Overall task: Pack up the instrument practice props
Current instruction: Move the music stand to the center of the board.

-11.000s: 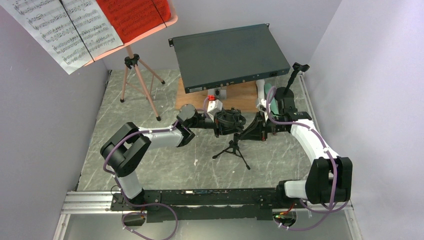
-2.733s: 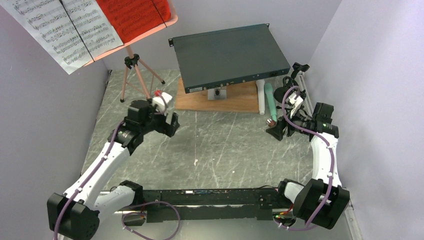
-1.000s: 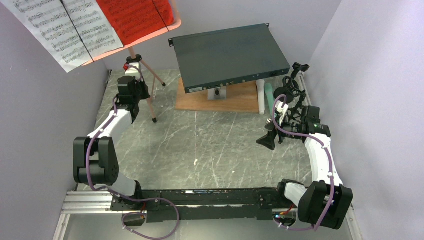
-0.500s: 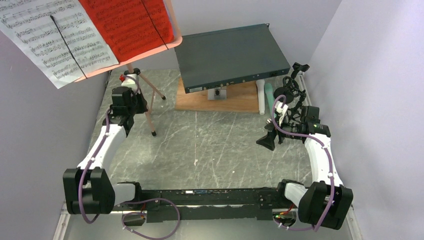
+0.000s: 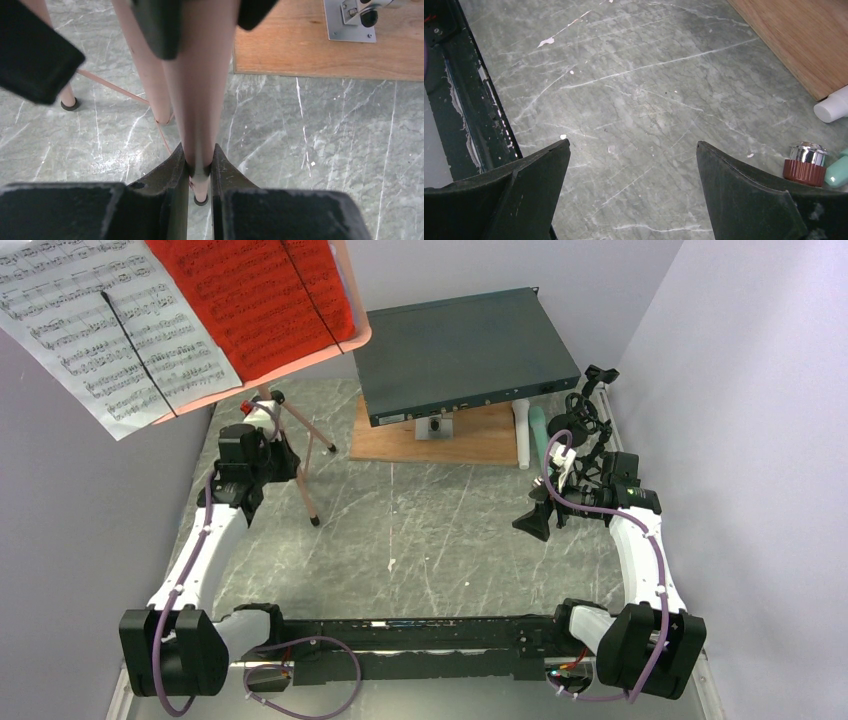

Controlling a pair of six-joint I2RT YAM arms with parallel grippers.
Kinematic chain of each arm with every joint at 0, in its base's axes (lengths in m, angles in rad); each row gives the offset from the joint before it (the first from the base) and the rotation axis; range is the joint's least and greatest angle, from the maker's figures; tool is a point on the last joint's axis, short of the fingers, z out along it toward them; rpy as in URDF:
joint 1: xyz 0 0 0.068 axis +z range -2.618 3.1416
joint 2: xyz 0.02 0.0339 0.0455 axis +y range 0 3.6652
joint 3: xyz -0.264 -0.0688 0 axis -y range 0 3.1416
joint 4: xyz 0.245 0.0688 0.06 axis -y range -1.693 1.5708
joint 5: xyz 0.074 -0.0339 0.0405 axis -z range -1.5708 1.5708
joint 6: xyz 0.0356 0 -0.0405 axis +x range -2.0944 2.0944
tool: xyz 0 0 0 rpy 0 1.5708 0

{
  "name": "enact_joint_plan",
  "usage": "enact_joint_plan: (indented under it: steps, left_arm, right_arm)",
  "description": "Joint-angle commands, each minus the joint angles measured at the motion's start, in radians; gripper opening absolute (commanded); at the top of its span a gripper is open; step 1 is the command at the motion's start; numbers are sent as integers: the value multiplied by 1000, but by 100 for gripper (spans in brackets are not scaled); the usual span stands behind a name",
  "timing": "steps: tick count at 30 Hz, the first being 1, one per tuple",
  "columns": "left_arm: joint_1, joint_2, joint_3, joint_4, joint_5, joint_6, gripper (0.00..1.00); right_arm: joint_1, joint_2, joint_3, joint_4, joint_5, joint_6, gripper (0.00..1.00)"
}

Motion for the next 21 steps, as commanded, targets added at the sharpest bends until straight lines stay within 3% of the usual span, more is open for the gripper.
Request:
enact_joint_plan:
  steps: [1,7,14,21]
  left_arm:
    - [-4,-33,38,-85,96,-70,21]
    - [-4,-51,61,-134,105,-73,46]
    - [-3,-109,69,-215,160,-105,67]
    - [-3,-207,55,-311,259,-168,98]
  right_arm:
    - [6,-22,27,0,-17,-18,100]
    - [6,-22,25,4,-13,-16,100]
    - [6,-20,25,7,-9,-15,100]
    - [6,-19,27,3,-7,-19,100]
